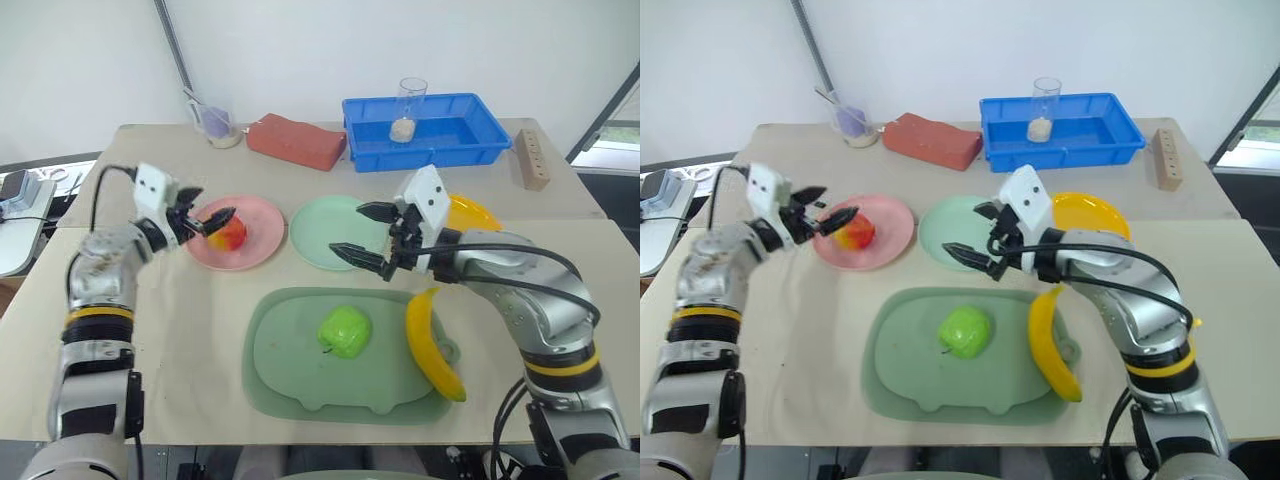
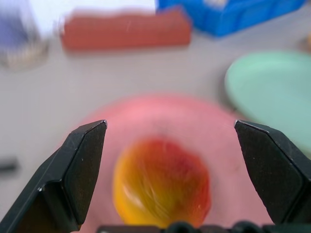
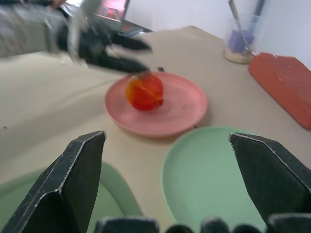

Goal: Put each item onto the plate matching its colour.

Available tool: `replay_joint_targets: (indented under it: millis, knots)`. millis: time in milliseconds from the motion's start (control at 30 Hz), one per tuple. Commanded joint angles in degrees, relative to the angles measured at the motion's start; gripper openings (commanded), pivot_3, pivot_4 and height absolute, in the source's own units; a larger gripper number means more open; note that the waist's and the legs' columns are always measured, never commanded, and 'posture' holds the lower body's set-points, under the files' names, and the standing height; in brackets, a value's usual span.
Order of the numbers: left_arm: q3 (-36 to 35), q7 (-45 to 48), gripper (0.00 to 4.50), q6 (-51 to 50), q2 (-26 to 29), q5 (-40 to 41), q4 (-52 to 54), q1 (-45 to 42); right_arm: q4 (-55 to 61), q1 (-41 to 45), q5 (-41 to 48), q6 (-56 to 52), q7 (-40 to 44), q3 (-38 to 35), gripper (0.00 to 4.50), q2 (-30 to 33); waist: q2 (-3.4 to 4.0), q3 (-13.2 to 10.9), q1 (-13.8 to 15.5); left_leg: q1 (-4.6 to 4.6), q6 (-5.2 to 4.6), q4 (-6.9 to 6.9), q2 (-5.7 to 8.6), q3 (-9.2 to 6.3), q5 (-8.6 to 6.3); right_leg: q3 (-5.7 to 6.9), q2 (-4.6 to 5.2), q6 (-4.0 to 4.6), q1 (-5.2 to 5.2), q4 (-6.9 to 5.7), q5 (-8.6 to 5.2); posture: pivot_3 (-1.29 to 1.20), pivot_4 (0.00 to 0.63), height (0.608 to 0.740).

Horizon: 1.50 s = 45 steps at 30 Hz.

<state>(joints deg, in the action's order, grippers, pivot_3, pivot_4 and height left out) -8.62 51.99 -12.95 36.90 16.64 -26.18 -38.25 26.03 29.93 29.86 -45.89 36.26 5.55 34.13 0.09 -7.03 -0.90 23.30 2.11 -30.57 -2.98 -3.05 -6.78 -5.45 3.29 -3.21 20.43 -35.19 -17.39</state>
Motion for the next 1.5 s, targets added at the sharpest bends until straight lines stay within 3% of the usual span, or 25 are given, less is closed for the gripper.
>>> replay_joint_targets:
  millis: [33, 167, 333, 567, 867, 1267, 1433, 1500]
  knots:
    - [5.0, 9.5, 4.48, -1.9, 2.3, 2.2, 12.6, -0.6, 5.0, -3.8, 1.6, 0.6, 3.5, -3.9, 4.5, 4.5, -0.01, 0.0, 0.2, 0.01, 0.0, 0.0, 0.0, 0.02, 0.0, 0.02, 0.03, 0.15, -0.01, 0.03, -0.08, 0.0, 0.15, 0.74]
    - [12.8, 20.0, 4.48, 4.9, 3.9, 0.4, 21.3, 3.9, 8.8, -10.3, 6.1, 0.3, 9.6, -8.0, 4.5, 10.2, 0.0, 0.0, 0.0, 0.0, 0.02, -0.04, 0.02, 0.21, -0.01, -0.05, 0.15, 0.35, -0.14, 0.2, -0.2, 0.0, 0.15, 0.74]
    - [17.6, 28.6, 4.48, 9.5, 3.5, 1.9, 25.0, 7.3, 11.9, -16.2, 13.9, -1.5, 15.2, -13.3, 4.5, 14.9, -0.06, -0.1, -1.0, 0.07, -0.02, -0.08, -0.03, 0.17, -0.01, -0.11, 0.08, 0.37, -0.16, 0.05, -0.18, 0.0, 0.15, 0.74]
    - [24.5, 34.4, 4.48, 9.9, -2.1, 2.0, 24.1, 7.5, 14.0, -21.2, 17.0, -3.1, 12.6, -18.3, 4.5, 17.4, -0.1, -0.1, -0.9, 0.06, -0.03, -0.29, 0.02, 0.16, -0.03, -0.09, 0.15, 0.4, -0.12, 0.24, -0.21, 0.0, 0.15, 0.74]
    - [29.5, 30.4, 4.48, 20.0, -11.8, -5.6, 12.1, 6.3, 17.0, -27.2, 21.5, -5.3, 11.0, -23.8, 4.5, 20.0, -0.13, -0.1, -0.1, 0.09, -0.05, -0.34, 0.05, 0.1, -0.02, -0.07, 0.12, 0.39, -0.12, 0.22, -0.2, 0.0, 0.15, 0.74]
    - [30.9, 26.5, 4.48, 29.5, -16.0, -11.0, 3.3, 4.9, 17.3, -30.8, 21.2, -3.0, 10.3, -24.8, 4.5, 20.1, -0.13, -0.1, 0.1, 0.06, -0.04, -0.37, 0.07, 0.11, -0.02, -0.07, 0.13, 0.36, -0.2, 0.23, -0.2, 0.0, 0.15, 0.74]
    - [30.2, 25.8, 3.16, 31.7, -16.6, -10.5, 2.7, 4.7, 17.0, -31.1, 21.0, -2.4, 10.4, -24.5, 4.5, 20.1, -0.13, -0.1, 0.1, 0.08, -0.03, -0.39, 0.1, 0.11, -0.02, -0.06, 0.14, 0.36, -0.21, 0.23, -0.2, 0.0, 0.15, 0.74]
    - [30.0, 26.0, 2.9, 31.6, -16.3, -10.4, 2.7, 4.5, 16.9, -30.9, 20.9, -2.2, 10.3, -24.2, 4.5, 20.0, -0.13, -0.1, 0.1, 0.09, -0.03, -0.39, 0.11, 0.11, -0.02, -0.07, 0.15, 0.36, -0.21, 0.23, -0.2, 0.0, 0.15, 0.74]
